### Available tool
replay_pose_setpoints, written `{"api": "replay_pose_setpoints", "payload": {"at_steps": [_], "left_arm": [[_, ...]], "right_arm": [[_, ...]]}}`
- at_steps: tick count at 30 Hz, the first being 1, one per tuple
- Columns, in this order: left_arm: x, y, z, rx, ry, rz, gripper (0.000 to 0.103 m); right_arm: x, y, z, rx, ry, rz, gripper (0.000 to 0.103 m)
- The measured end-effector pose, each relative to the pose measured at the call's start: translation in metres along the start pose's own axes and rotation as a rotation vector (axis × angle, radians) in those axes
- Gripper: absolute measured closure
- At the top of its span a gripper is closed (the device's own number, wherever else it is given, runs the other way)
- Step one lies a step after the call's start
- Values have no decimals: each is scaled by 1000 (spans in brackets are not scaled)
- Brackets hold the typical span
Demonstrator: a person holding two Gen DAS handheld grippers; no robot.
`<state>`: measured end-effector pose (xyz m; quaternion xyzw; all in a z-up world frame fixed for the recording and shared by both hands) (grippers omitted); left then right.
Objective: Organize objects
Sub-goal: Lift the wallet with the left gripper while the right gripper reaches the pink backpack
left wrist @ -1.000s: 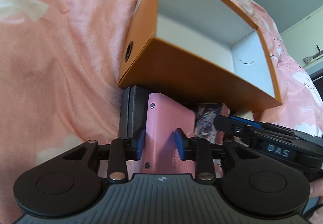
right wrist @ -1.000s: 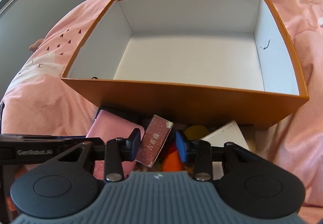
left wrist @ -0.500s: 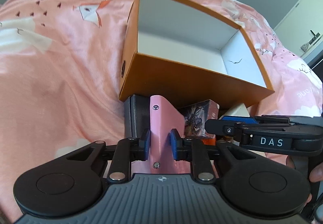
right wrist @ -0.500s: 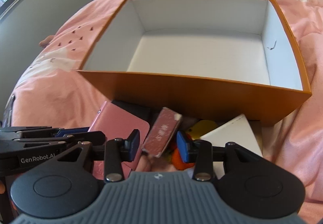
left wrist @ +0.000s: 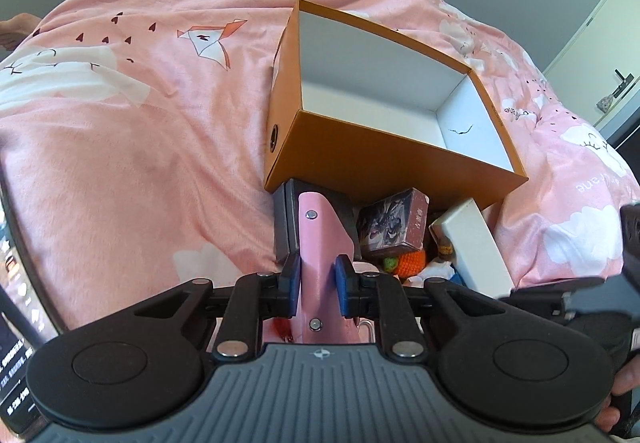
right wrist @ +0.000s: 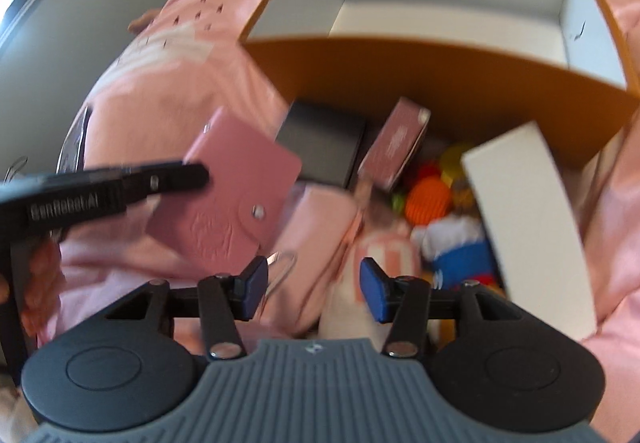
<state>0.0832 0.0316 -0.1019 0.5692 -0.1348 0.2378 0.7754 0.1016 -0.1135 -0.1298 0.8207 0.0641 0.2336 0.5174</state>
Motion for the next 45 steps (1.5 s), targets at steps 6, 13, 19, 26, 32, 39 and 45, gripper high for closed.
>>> {"api": "replay_pose_setpoints", "payload": {"at_steps": [6, 13, 19, 26, 32, 39, 45], "left_arm": [[1, 12, -2, 47, -28, 49, 84], [7, 21, -9, 74, -29, 89, 85], [8, 22, -9, 70, -26, 97, 85], [11, 26, -8, 59, -21, 115, 85], [16, 23, -9, 64, -19, 121, 85], [11, 16, -7, 73, -39, 92, 85], [4, 11, -4, 87, -72, 68, 85]], "right_arm": [[-23, -13, -15, 35, 18, -67, 50], [-38, -38, -25, 57, 48, -156, 48], [-43, -59, -26, 47, 65, -184, 44], [-43, -30, -27, 40, 69, -76, 58], [-25, 8, -29, 44, 89, 72, 99], [30, 8, -5, -14, 42, 138, 99], [-2, -9, -14, 45, 19, 21, 77]]}}
Point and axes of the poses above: each gripper's, at about its wrist camera, not at the fingertips, and y roughly against the way its jaws point, z to its right, x to its top, the point moved 10 cm from there along -y, roughly the way its jaws point, and after that the axes turned 2 degrees about -z, right-handed, at the moved point
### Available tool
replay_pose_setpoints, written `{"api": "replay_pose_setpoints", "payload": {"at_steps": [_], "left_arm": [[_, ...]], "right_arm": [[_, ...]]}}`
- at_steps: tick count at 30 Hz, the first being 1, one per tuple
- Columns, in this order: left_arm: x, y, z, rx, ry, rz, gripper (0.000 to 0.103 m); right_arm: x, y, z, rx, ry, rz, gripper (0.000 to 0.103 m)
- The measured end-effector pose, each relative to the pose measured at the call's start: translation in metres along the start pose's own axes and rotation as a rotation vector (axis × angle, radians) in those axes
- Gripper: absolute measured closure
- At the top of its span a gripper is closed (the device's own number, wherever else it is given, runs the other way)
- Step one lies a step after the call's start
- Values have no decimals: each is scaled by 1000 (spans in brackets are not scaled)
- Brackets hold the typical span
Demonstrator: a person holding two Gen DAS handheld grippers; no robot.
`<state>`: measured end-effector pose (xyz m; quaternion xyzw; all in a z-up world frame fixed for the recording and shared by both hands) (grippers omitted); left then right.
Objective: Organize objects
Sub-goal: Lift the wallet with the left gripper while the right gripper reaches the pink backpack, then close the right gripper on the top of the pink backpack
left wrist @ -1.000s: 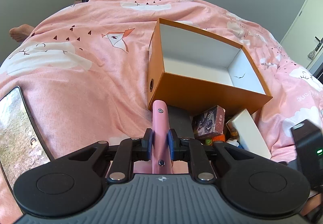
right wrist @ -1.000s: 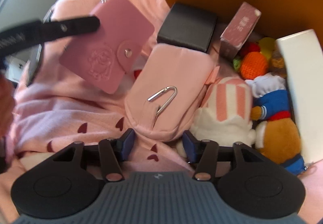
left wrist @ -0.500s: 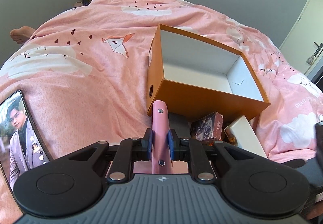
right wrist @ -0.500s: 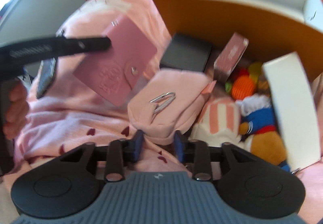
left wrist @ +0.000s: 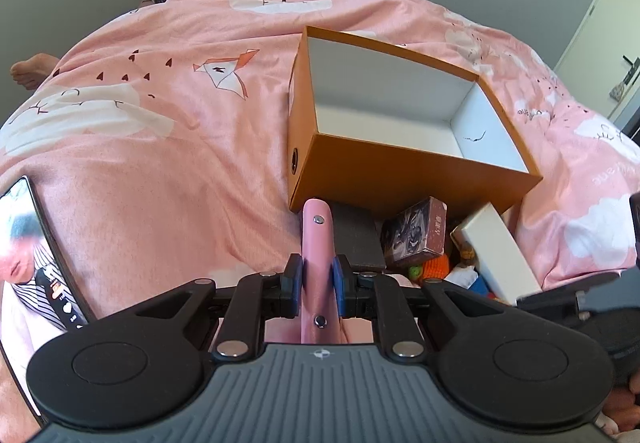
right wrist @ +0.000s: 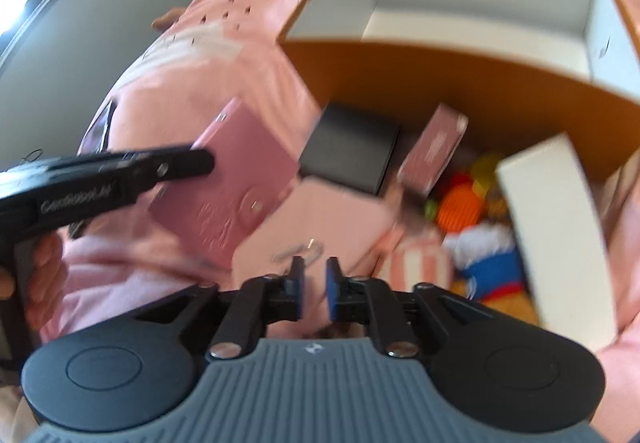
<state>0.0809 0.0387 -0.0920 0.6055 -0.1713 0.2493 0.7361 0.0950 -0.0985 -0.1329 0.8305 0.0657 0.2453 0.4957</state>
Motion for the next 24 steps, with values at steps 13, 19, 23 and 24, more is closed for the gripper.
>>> {"api": "replay_pose_setpoints", "payload": {"at_steps": [13, 19, 23, 24], "left_arm": [[2, 5, -3, 4, 9, 23, 85], [11, 7, -6, 5, 19, 54, 85], [8, 1, -6, 6, 18, 37, 86], [7, 0, -6, 7, 20, 35, 86]], "right_arm": [[-40, -45, -8, 76, -54, -159, 60], [-18, -10, -10, -18, 18, 18, 97], [2, -3, -10, -68, 79, 101, 96], [8, -4, -8, -66, 89, 109, 96]]}}
Point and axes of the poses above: each gripper's, at about its wrist camera, not at the fingertips, and y roughly against the way its jaws point, z to its right, x to its top, the point moved 10 cm from there along -y, roughly the way its jaws point, and after that the axes turned 2 degrees about -z, right-handed, at the moved point
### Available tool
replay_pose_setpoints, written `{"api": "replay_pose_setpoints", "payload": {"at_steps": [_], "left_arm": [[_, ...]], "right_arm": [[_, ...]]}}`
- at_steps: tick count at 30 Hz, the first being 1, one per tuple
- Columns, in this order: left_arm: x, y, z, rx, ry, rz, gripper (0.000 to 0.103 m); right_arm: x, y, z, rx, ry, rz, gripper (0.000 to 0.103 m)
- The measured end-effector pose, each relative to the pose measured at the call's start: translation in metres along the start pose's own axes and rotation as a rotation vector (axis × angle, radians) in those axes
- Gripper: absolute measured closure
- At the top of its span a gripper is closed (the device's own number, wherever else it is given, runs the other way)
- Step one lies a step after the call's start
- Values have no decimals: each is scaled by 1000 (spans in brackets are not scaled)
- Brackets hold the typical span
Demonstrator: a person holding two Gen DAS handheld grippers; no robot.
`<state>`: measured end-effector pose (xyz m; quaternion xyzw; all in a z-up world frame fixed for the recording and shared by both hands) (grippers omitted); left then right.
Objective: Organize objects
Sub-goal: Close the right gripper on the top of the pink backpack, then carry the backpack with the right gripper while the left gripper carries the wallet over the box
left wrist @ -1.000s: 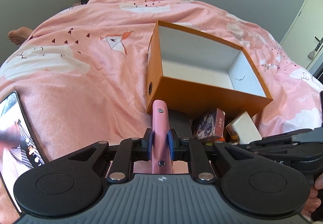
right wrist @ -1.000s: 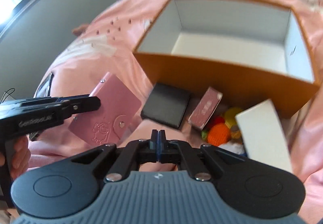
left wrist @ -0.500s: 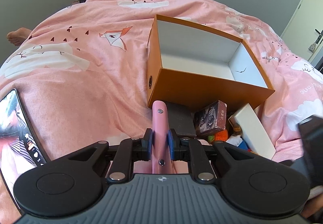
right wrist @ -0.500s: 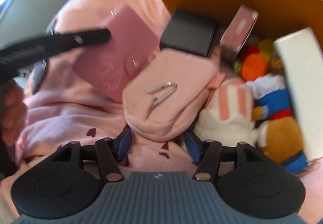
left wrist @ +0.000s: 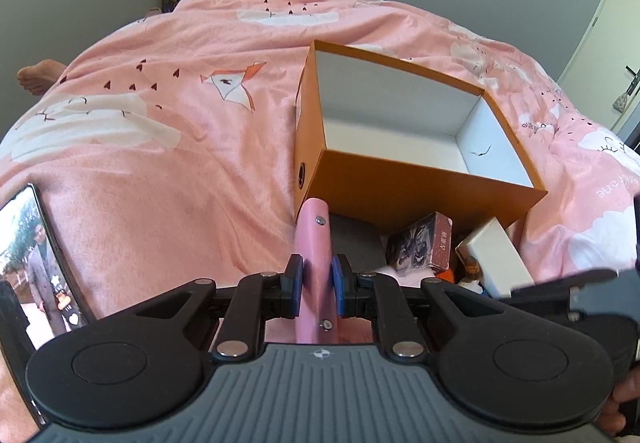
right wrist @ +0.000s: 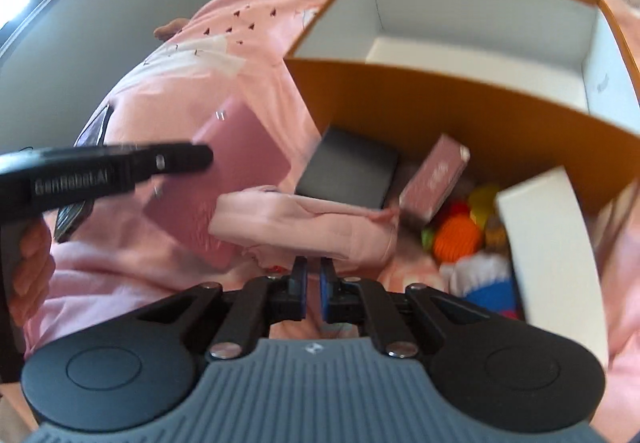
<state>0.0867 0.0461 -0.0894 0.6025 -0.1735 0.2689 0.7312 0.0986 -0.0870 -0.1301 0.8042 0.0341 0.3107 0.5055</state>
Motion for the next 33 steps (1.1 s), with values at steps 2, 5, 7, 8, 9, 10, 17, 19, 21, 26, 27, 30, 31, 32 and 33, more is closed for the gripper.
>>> {"api": "replay_pose_setpoints", "payload": {"at_steps": [2, 5, 7, 8, 9, 10, 17, 19, 21, 26, 27, 30, 31, 32, 33], "left_arm": [[0, -2, -1, 3, 7, -2, 86], [1, -5, -2, -9, 21, -9, 86], [2, -7, -2, -10, 23, -12, 86], [2, -9, -1, -11, 24, -15, 86], [2, -10, -1, -13, 26, -18, 86], [2, -12, 0, -18, 29, -20, 86], [3, -15, -4, -32, 54, -26, 86], [4, -15, -4, -33, 57, -27, 86], [4, -15, -4, -31, 55, -27, 86], [8, -12, -1, -22, 42, -14, 86], [10, -9, 1, -23, 37, -6, 86], [19, 3, 9, -45, 24, 29, 86], [23, 7, 13, -56, 19, 41, 86], [27, 12, 16, -64, 12, 56, 86], [32, 17, 20, -70, 2, 74, 86]], "right_arm": [[8, -3, -2, -5, 37, 28, 93], [18, -6, -2, -81, 136, 51, 63], [21, -7, 1, -198, 211, 79, 44], [24, -7, 1, -226, 242, 86, 44], [26, -8, 3, -229, 258, 81, 44], [29, -8, 6, -216, 257, 75, 45], [35, -27, 19, -152, 267, 67, 48], [36, -26, 15, -131, 298, 88, 58], [38, -30, 13, -119, 302, 97, 66], [41, -22, 18, -81, 244, 111, 82], [41, -19, 18, -70, 230, 112, 84], [43, -1, 14, -50, 219, 135, 87], [45, 6, 12, -48, 219, 146, 88], [47, 13, 10, -46, 220, 160, 89], [49, 23, 9, -46, 223, 179, 91]]}}
Point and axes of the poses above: each gripper's, at about its wrist camera, not at the fingertips, and y roughly against the way its jaws point, z to its right, x to its top, the point moved 10 cm from there along -y, roughly the way its jaws point, and after that the axes turned 2 degrees about -z, right-handed, at the moved point
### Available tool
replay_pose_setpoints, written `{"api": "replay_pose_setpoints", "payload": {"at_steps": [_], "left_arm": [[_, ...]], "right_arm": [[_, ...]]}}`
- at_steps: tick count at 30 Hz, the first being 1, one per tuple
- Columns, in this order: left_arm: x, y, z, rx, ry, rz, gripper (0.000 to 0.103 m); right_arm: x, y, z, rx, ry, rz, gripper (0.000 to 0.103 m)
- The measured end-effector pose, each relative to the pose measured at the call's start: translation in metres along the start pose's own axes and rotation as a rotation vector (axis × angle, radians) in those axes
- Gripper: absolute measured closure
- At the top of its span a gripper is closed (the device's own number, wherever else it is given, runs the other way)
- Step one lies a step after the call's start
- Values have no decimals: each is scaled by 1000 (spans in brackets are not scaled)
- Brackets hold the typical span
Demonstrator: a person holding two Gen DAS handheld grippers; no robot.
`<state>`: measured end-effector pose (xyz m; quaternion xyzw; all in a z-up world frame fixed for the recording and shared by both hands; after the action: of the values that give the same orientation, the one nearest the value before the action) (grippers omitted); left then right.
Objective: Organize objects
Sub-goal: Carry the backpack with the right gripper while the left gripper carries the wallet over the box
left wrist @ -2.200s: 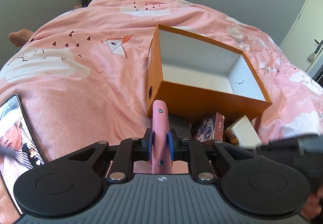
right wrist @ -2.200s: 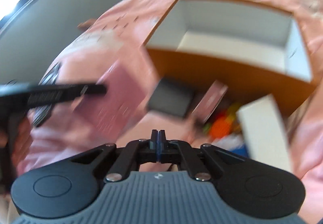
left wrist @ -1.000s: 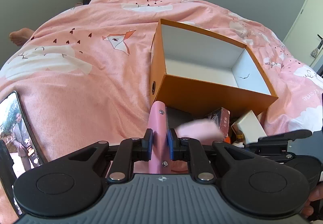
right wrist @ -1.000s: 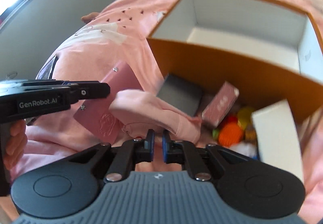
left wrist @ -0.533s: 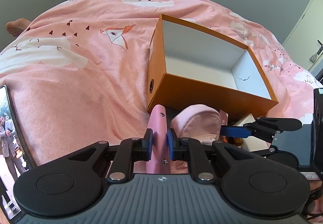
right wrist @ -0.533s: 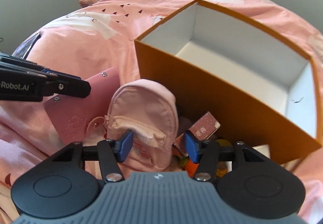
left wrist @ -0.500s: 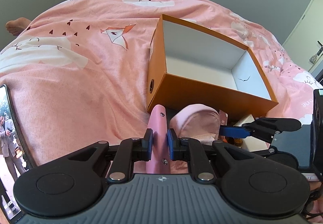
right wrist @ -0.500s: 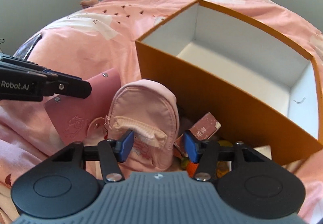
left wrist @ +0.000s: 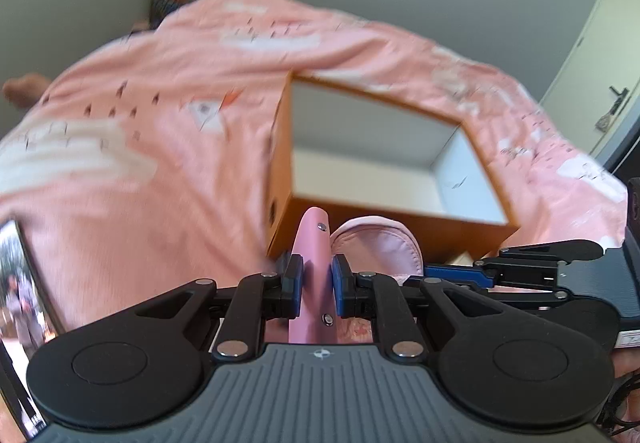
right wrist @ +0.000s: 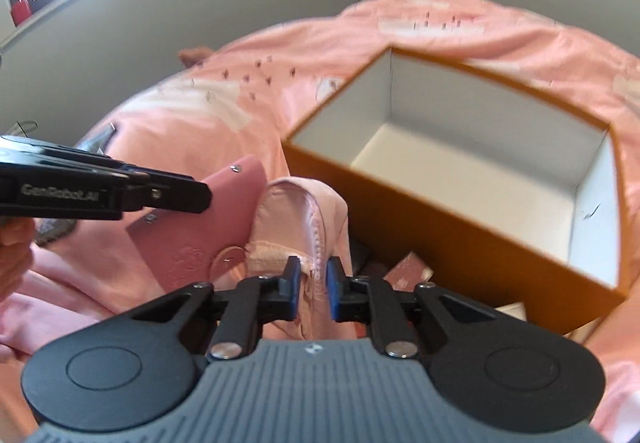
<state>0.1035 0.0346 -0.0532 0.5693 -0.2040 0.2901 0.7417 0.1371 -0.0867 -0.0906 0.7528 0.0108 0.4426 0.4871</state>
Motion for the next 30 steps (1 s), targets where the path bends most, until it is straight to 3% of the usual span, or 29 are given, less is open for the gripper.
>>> {"api": "replay_pose_setpoints", "payload": {"at_steps": [5, 10, 12, 15, 18, 30], "left_arm": [[32, 18, 24, -57, -35, 93, 86], [57, 18, 41, -93, -63, 158, 86], [60, 16, 41, -94, -63, 160, 86], [59, 12, 38, -96, -55, 148, 86], [54, 9, 34, -91, -47, 131, 86], [13, 3, 25, -100, -28, 22, 86]], "right_arm": [[25, 44, 6, -16, -11, 105, 103], [43, 62, 20, -52, -23, 134, 103], [39, 57, 24, -59, -27, 104, 103], [23, 43, 23, -48, 2, 25, 93], [2, 31, 15, -55, 84, -50, 76], [-38, 29, -20, 97, 206, -237, 73]]}}
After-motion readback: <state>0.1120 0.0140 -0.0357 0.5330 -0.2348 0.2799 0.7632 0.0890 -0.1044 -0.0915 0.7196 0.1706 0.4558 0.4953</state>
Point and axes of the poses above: each gripper's, at about its wrist camera, not at the fingertips, and y roughly against the way its jaws point, z to its right, x to its top, the point moved 10 cm from there along -y, roughly the way its jaws point, and after that the axes turned 2 degrees about -z, right-handed, at the moved point
